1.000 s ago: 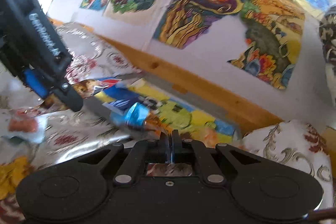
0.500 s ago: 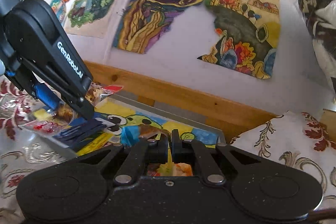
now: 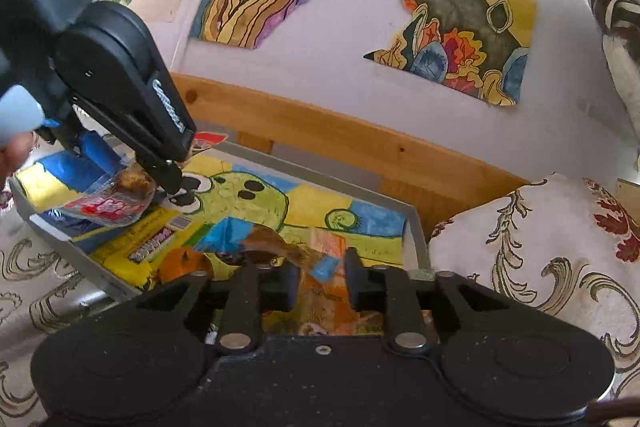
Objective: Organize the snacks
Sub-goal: 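Lower both packs into the grey tray and open both tools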
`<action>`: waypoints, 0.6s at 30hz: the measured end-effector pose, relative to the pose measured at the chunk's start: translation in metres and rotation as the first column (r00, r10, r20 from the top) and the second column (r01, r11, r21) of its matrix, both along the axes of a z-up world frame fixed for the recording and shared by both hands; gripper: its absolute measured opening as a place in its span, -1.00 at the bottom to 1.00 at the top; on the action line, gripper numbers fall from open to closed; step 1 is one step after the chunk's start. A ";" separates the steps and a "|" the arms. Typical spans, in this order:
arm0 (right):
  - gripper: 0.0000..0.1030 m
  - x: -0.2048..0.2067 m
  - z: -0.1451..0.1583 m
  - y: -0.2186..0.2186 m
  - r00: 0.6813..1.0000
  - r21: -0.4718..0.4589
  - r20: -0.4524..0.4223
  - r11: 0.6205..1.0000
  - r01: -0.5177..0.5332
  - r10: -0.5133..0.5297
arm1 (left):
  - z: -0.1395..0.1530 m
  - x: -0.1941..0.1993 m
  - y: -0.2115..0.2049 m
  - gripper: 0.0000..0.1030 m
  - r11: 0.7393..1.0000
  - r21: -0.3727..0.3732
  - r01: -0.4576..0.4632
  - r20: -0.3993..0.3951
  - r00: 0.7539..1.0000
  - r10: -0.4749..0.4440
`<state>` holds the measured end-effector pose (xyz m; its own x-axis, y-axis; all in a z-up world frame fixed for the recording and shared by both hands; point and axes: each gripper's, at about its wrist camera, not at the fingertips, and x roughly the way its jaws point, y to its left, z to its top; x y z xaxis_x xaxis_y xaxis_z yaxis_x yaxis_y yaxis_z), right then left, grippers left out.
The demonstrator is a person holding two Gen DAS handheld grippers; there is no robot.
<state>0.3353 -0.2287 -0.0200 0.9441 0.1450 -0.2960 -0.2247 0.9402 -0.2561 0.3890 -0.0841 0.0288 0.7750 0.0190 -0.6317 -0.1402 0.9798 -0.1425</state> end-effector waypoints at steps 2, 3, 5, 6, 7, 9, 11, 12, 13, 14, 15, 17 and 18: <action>-0.06 -0.001 0.000 0.001 1.000 -0.015 0.002 1.000 0.002 -0.002 | -0.003 0.003 -0.002 -0.03 1.000 0.007 0.004 -0.015 1.000 -0.003; 0.09 -0.002 0.000 0.001 1.000 -0.022 0.004 1.000 -0.001 0.001 | -0.005 0.004 -0.003 -0.01 1.000 0.009 0.002 -0.022 1.000 -0.002; 0.34 -0.003 0.001 0.003 1.000 -0.041 0.008 0.999 0.001 0.000 | -0.007 0.004 -0.004 0.01 1.000 0.010 -0.002 -0.037 0.999 0.003; 0.45 -0.004 0.002 0.003 1.000 -0.047 0.011 0.999 0.001 0.000 | -0.008 0.003 -0.004 0.07 1.000 0.011 -0.005 -0.033 0.999 0.006; 0.52 -0.005 0.003 0.003 1.000 -0.049 0.014 0.999 -0.001 0.002 | -0.008 0.000 -0.004 0.15 1.000 0.015 -0.006 -0.022 1.000 0.006; 0.60 -0.007 0.004 0.003 1.000 -0.050 0.014 0.999 0.002 -0.001 | -0.006 -0.003 -0.004 0.28 1.000 0.021 -0.001 -0.007 1.000 0.001; 0.69 -0.009 0.006 0.002 1.000 -0.047 0.017 0.999 0.004 -0.003 | -0.003 -0.007 -0.004 0.43 1.000 0.026 -0.007 0.006 1.000 0.007; 0.76 -0.010 0.006 0.001 1.000 -0.045 0.020 0.999 0.006 -0.005 | -0.002 -0.009 -0.003 0.50 1.000 0.026 -0.012 0.013 1.000 0.012; 0.83 -0.012 0.008 0.001 1.000 -0.043 0.024 0.999 0.009 -0.008 | 0.000 -0.011 -0.003 0.57 1.000 0.024 -0.016 0.019 1.000 0.016; 0.87 -0.013 0.009 0.000 1.000 -0.041 0.029 0.999 0.012 -0.011 | 0.002 -0.014 -0.002 0.60 1.000 0.021 -0.020 0.025 1.000 0.019; 0.93 -0.016 0.011 -0.001 0.999 -0.038 0.037 0.999 0.016 -0.015 | 0.004 -0.016 -0.001 0.64 0.999 0.021 -0.025 0.031 0.999 0.025; 0.97 -0.020 0.014 -0.002 0.999 -0.035 0.050 0.999 0.021 -0.019 | 0.008 -0.023 0.002 0.71 0.999 0.019 -0.041 0.047 0.998 0.040; 0.98 -0.023 0.016 -0.003 0.998 -0.033 0.057 0.999 0.025 -0.023 | 0.010 -0.027 0.004 0.77 0.999 0.016 -0.050 0.055 0.997 0.049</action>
